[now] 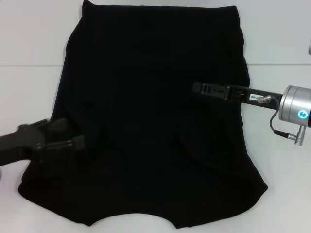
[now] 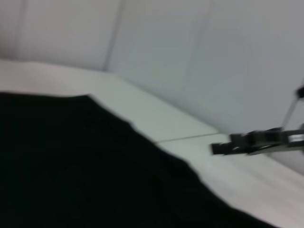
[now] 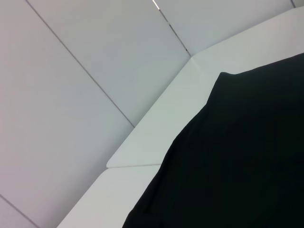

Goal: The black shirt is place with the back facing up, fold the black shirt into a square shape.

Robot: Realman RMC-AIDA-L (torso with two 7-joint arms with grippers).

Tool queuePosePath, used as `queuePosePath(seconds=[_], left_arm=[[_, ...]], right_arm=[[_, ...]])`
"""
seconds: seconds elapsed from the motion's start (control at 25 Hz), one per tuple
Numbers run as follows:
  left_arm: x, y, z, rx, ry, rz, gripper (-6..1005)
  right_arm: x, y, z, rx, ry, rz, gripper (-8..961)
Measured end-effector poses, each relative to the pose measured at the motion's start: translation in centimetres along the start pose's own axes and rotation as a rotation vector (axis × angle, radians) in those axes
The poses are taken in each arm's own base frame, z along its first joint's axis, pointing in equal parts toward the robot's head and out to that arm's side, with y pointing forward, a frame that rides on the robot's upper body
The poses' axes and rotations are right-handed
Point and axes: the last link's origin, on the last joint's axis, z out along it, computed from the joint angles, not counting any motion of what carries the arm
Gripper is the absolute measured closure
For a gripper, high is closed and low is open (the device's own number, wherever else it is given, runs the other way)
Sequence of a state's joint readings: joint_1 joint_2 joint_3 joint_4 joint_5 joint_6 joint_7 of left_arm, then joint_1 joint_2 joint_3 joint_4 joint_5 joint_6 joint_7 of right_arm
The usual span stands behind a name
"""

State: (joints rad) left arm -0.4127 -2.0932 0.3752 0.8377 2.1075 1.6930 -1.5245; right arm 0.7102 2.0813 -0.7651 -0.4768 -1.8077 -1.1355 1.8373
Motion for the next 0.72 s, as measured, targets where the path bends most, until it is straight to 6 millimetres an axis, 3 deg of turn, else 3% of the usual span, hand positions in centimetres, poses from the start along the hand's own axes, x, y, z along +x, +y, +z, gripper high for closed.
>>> queuePosePath(seconds=[0.12, 0.36, 0.72], left_arm=[[-1.4, -0.9, -2.2, 0.089, -0.028, -0.088, 50], [-3.0, -1.6, -3.9, 0.177, -0.116, -0.204, 49], [-4.7, -2.4, -3.9, 0.247, -0.253, -0.247, 56]], right_arm=[[0.1, 0.2, 0.2, -0.004, 0.003, 0.001, 93], [0.0, 0.2, 0.4, -0.007, 0.000, 0.006, 94], [-0.1, 0.1, 0.3, -0.004, -0.009, 0.014, 95]])
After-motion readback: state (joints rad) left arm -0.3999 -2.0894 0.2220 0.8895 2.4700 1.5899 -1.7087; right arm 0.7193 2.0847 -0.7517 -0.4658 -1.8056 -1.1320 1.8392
